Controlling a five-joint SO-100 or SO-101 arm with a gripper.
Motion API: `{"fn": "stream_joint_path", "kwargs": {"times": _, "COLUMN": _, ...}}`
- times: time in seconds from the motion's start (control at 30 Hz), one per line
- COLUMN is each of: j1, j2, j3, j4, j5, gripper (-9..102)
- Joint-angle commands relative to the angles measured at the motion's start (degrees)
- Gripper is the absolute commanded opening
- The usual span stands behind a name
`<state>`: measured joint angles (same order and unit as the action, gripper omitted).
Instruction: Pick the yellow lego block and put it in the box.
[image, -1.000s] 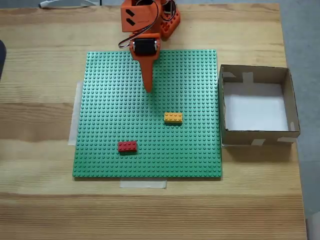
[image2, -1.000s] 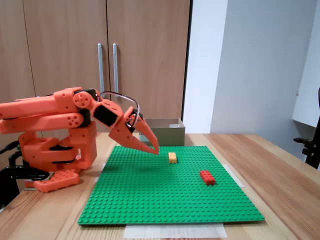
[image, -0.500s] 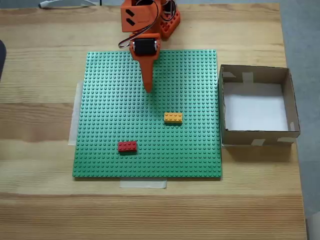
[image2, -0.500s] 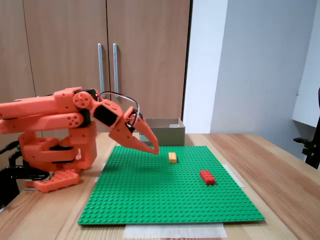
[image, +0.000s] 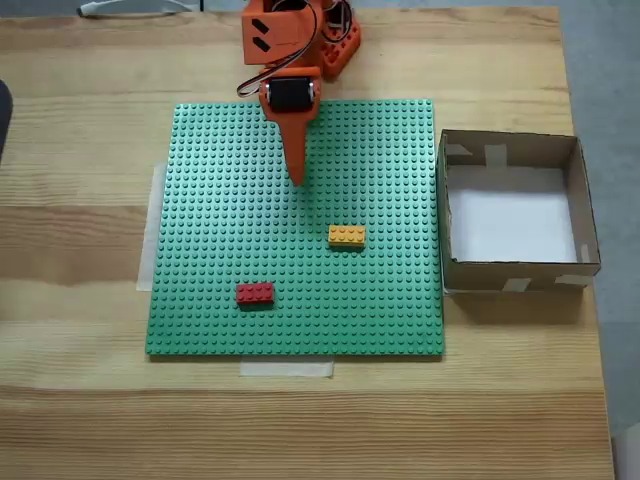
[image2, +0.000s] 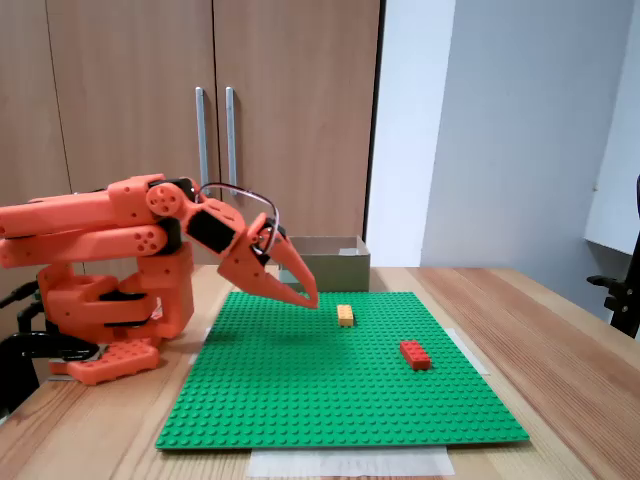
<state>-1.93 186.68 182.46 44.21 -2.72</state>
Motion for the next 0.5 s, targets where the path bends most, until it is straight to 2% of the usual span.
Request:
{"fn": "stream_joint_path", "kwargs": {"times": 0.0, "j1": 0.1, "j2": 0.4, "j3": 0.3, "j4": 0.1, "j5": -0.3, "gripper": -1}}
{"fn": "stream_joint_path", "kwargs": {"times": 0.47, "j1": -0.4, "j2": 0.4, "j3": 0.3, "j4": 0.1, "j5": -0.8, "gripper": -1}}
